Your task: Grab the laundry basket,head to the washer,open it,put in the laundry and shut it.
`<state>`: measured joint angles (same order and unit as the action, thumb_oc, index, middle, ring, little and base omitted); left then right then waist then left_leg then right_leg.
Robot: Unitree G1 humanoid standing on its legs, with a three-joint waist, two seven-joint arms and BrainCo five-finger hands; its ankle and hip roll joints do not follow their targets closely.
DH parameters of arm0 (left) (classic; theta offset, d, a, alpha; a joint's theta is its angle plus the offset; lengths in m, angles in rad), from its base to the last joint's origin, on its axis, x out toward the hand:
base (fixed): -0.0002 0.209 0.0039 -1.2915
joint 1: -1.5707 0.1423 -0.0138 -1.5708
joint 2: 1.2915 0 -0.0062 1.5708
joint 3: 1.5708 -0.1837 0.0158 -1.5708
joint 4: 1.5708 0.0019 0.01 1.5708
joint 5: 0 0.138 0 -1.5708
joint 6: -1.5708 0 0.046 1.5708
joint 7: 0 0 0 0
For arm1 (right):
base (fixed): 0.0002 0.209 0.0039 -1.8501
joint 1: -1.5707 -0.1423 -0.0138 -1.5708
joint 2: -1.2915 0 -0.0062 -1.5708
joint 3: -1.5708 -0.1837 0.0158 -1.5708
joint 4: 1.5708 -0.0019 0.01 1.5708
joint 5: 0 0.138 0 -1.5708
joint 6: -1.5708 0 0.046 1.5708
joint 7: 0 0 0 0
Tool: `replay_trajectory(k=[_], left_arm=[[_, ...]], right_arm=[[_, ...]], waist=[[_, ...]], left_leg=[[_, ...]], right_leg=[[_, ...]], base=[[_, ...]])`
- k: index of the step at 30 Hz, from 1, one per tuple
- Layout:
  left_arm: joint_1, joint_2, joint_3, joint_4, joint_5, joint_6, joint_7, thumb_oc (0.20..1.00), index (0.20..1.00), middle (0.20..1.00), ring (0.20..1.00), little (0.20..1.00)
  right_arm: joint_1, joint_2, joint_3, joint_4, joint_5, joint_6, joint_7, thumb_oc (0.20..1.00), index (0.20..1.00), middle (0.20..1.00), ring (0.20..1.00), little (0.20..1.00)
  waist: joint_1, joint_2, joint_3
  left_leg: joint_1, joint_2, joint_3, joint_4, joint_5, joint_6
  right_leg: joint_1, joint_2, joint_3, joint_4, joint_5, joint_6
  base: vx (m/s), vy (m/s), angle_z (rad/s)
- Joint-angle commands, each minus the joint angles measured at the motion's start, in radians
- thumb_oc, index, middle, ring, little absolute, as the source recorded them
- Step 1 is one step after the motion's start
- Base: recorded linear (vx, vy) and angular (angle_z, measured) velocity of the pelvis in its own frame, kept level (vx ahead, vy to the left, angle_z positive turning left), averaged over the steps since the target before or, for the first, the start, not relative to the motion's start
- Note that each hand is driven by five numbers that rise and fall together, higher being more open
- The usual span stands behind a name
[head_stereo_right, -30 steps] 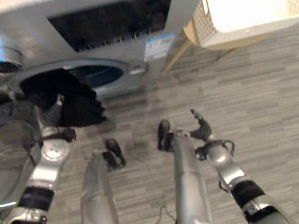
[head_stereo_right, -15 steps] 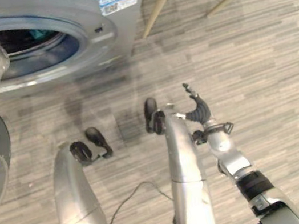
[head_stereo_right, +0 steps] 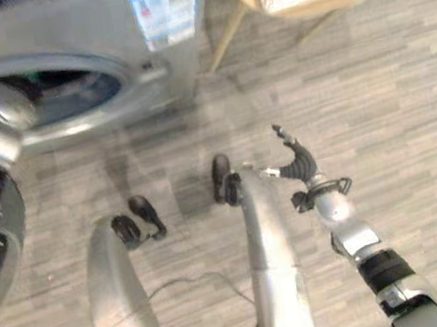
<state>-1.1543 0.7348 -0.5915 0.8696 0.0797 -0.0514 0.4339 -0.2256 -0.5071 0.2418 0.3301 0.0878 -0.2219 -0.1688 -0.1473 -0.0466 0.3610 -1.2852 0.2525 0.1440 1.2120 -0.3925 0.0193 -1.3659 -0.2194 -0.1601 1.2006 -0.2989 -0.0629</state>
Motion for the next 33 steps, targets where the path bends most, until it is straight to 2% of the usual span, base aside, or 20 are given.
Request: replay_trajectory(k=[1, 4, 6, 9, 10, 11, 12, 14, 17, 18, 21, 23, 24, 25, 26, 27, 28, 30, 31, 33], left_arm=[[0.103, -0.019, 0.106, -0.054, -0.068, -0.062, -0.001, 1.0, 1.0, 1.0, 1.0, 1.0], [0.228, -0.058, 0.174, -0.109, -0.097, -0.069, -0.015, 1.0, 1.0, 1.0, 1.0, 1.0], [0.353, -0.111, 0.231, -0.16, -0.145, -0.091, -0.042, 1.0, 1.0, 1.0, 1.0, 1.0], [0.663, -0.22, 0.33, -0.307, -0.224, -0.116, -0.112, 1.0, 1.0, 1.0, 1.0, 1.0], [0.738, -0.245, 0.346, -0.33, -0.239, -0.119, -0.134, 1.0, 1.0, 1.0, 1.0, 1.0], [0.742, -0.245, 0.348, -0.333, -0.239, -0.118, -0.135, 1.0, 1.0, 1.0, 1.0, 1.0], [0.864, -0.289, 0.37, -0.345, -0.255, -0.118, -0.167, 1.0, 1.0, 1.0, 1.0, 1.0], [0.963, -0.318, 0.385, -0.344, -0.255, -0.112, -0.193, 1.0, 1.0, 1.0, 1.0, 1.0], [1.049, -0.346, 0.395, -0.322, -0.247, -0.103, -0.215, 1.0, 1.0, 1.0, 1.0, 1.0], [1.082, -0.355, 0.401, -0.314, -0.247, -0.099, -0.228, 1.0, 1.0, 1.0, 1.0, 1.0], [1.204, -0.382, 0.411, -0.241, -0.19, -0.074, -0.28, 1.0, 1.0, 1.0, 1.0, 1.0], [1.233, -0.388, 0.407, -0.206, -0.152, -0.068, -0.295, 1.0, 1.0, 1.0, 1.0, 1.0], [1.23, -0.39, 0.408, -0.192, -0.149, -0.067, -0.294, 1.0, 1.0, 1.0, 1.0, 1.0], [1.205, -0.384, 0.407, -0.166, -0.143, -0.069, -0.291, 1.0, 1.0, 1.0, 1.0, 1.0], [1.189, -0.38, 0.402, -0.154, -0.138, -0.07, -0.286, 1.0, 1.0, 1.0, 1.0, 1.0], [1.169, -0.368, 0.393, -0.149, -0.128, -0.066, -0.28, 1.0, 1.0, 1.0, 1.0, 1.0], [1.168, -0.368, 0.393, -0.149, -0.128, -0.066, -0.28, 1.0, 1.0, 1.0, 1.0, 1.0], [1.175, -0.364, 0.399, -0.155, -0.131, -0.062, -0.279, 1.0, 1.0, 1.0, 1.0, 1.0], [1.183, -0.364, 0.404, -0.161, -0.136, -0.064, -0.278, 1.0, 1.0, 1.0, 1.0, 1.0], [1.197, -0.36, 0.42, -0.194, -0.146, -0.068, -0.27, 1.0, 1.0, 1.0, 1.0, 1.0]], right_arm=[[0.041, 0.045, 0.019, -0.005, -0.011, 0.003, -0.013, 1.0, 1.0, 1.0, 1.0, 1.0], [0.034, 0.048, 0.032, 0.023, -0.033, 0.021, -0.019, 1.0, 1.0, 1.0, 1.0, 1.0], [0.024, 0.062, 0.041, 0.066, -0.051, 0.041, -0.027, 1.0, 1.0, 1.0, 1.0, 1.0], [0.028, 0.07, 0.047, 0.166, -0.111, 0.088, -0.034, 1.0, 1.0, 1.0, 1.0, 1.0], [0.035, 0.073, 0.043, 0.188, -0.123, 0.099, -0.029, 1.0, 1.0, 1.0, 1.0, 1.0], [0.036, 0.072, 0.045, 0.188, -0.123, 0.099, -0.029, 1.0, 1.0, 1.0, 1.0, 1.0], [0.054, 0.074, 0.036, 0.231, -0.143, 0.112, -0.025, 1.0, 1.0, 1.0, 1.0, 1.0], [0.074, 0.079, 0.024, 0.269, -0.16, 0.119, -0.017, 1.0, 1.0, 1.0, 1.0, 1.0], [0.093, 0.089, 0.014, 0.317, -0.179, 0.128, -0.017, 1.0, 1.0, 1.0, 1.0, 1.0], [0.103, 0.094, 0.007, 0.33, -0.187, 0.131, -0.011, 1.0, 1.0, 1.0, 1.0, 1.0], [0.15, 0.115, -0.014, 0.423, -0.224, 0.139, 0.004, 1.0, 1.0, 1.0, 1.0, 1.0], [0.172, 0.123, -0.019, 0.449, -0.24, 0.144, 0.008, 1.0, 1.0, 1.0, 1.0, 1.0], [0.174, 0.126, -0.02, 0.452, -0.244, 0.147, 0.009, 1.0, 1.0, 1.0, 1.0, 1.0], [0.166, 0.133, -0.015, 0.46, -0.244, 0.148, 0.006, 1.0, 1.0, 1.0, 1.0, 1.0], [0.164, 0.137, -0.013, 0.466, -0.24, 0.147, 0.005, 1.0, 1.0, 1.0, 1.0, 1.0], [0.172, 0.143, -0.006, 0.476, -0.23, 0.146, 0.004, 1.0, 1.0, 1.0, 1.0, 1.0], [0.172, 0.143, -0.006, 0.476, -0.23, 0.146, 0.004, 1.0, 1.0, 1.0, 1.0, 1.0], [0.188, 0.157, 0.006, 0.485, -0.231, 0.139, 0.012, 1.0, 1.0, 1.0, 1.0, 1.0], [0.193, 0.162, 0.007, 0.483, -0.228, 0.138, 0.012, 1.0, 1.0, 1.0, 1.0, 1.0], [0.189, 0.169, 0.01, 0.471, -0.209, 0.136, 0.007, 1.0, 1.0, 1.0, 1.0, 1.0]], waist=[[0.002, 0.018, -0.044], [0.012, 0.017, -0.045], [0.033, 0.016, -0.053], [0.071, 0.009, -0.045], [0.078, 0.008, -0.044], [0.077, 0.008, -0.04], [0.094, 0.006, -0.04], [0.106, 0.005, -0.045], [0.115, 0.007, -0.047], [0.117, 0.005, -0.055], [0.126, 0.006, -0.109], [0.134, 0.006, -0.145], [0.131, 0.005, -0.145], [0.132, 0.009, -0.136], [0.13, 0.012, -0.13], [0.13, 0.016, -0.127], [0.131, 0.017, -0.13], [0.153, 0.008, -0.165], [0.164, 0.001, -0.178], [0.213, -0.018, -0.185]], left_leg=[[0.037, -0.014, -0.091, -0.083, 0.042, -0.024], [0.12, -0.024, -0.078, -0.174, 0.073, -0.035], [0.207, -0.036, -0.064, -0.266, 0.096, -0.043], [0.454, -0.075, -0.041, -0.489, 0.154, -0.055], [0.515, -0.086, -0.036, -0.54, 0.167, -0.056], [0.525, -0.086, -0.035, -0.547, 0.17, -0.056], [0.66, -0.11, -0.027, -0.666, 0.199, -0.061], [0.773, -0.132, -0.026, -0.763, 0.221, -0.065], [0.895, -0.15, -0.02, -0.865, 0.25, -0.067], [0.93, -0.162, -0.014, -0.911, 0.287, -0.06], [1.142, -0.195, 0.006, -1.089, 0.316, -0.05], [1.225, -0.222, 0.017, -1.172, 0.324, -0.037], [1.239, -0.226, 0.024, -1.189, 0.332, -0.033], [1.246, -0.216, 0.029, -1.215, 0.351, -0.024], [1.236, -0.21, 0.029, -1.216, 0.365, -0.019], [1.214, -0.201, 0.027, -1.216, 0.398, -0.011], [1.209, -0.199, 0.028, -1.216, 0.399, -0.012], [1.194, -0.202, 0.024, -1.241, 0.427, -0.013], [1.171, -0.201, 0.023, -1.234, 0.441, -0.018], [1.07, -0.184, 0.031, -1.211, 0.495, -0.046]], right_leg=[[0.122, -0.022, 0.003, -0.14, -0.008, 0.096], [0.206, -0.025, -0.012, -0.219, 0.011, 0.101], [0.282, -0.026, -0.026, -0.284, 0.028, 0.11], [0.517, -0.025, -0.058, -0.468, 0.083, 0.133], [0.579, -0.021, -0.065, -0.517, 0.098, 0.137], [0.588, -0.021, -0.066, -0.523, 0.1, 0.137], [0.726, -0.01, -0.083, -0.632, 0.129, 0.149], [0.847, -0.005, -0.101, -0.725, 0.154, 0.159], [0.973, 0.003, -0.119, -0.829, 0.189, 0.171], [1.015, 0.003, -0.133, -0.881, 0.22, 0.166], [1.217, 0.015, -0.138, -1.056, 0.273, 0.201], [1.278, 0.018, -0.13, -1.126, 0.304, 0.228], [1.266, 0.007, -0.131, -1.105, 0.331, 0.241], [1.23, 0.01, -0.089, -1.045, 0.322, 0.257], [1.218, 0.028, -0.06, -1.002, 0.295, 0.255], [1.227, 0.09, -0.003, -0.875, 0.221, 0.241], [1.224, 0.092, -0.002, -0.877, 0.223, 0.24], [1.306, 0.144, 0.018, -0.794, 0.162, 0.224], [1.337, 0.163, 0.031, -0.807, 0.157, 0.222], [1.425, 0.181, 0.021, -0.99, 0.067, 0.169]], base=[[-0.1, -0.01, 0.1], [-0.05, -0.006, 0.23], [-0.03, 0.009, 0.27], [0.03, 0.044, 0.22], [0.05, 0.023, 0.26], [0.12, 0.052, 0.28], [0.15, 0.049, 0.26], [0.18, 0.063, 0.14], [0.09, 0.053, 0.09], [0.17, 0.13, 0.1], [0.23, 0.181, 0.01], [0.14, 0.265, -0.14], [-0.05, 0.242, -0.45], [-0.19, 0.154, -0.55], [-0.34, 0.116, -0.46], [-0.26, 0.055, -0.24], [-0.26, 0.014, -0.02], [-0.21, -0.102, 0.34], [-0.38, -0.247, 0.49], [-0.41, -0.27, 0.1]])
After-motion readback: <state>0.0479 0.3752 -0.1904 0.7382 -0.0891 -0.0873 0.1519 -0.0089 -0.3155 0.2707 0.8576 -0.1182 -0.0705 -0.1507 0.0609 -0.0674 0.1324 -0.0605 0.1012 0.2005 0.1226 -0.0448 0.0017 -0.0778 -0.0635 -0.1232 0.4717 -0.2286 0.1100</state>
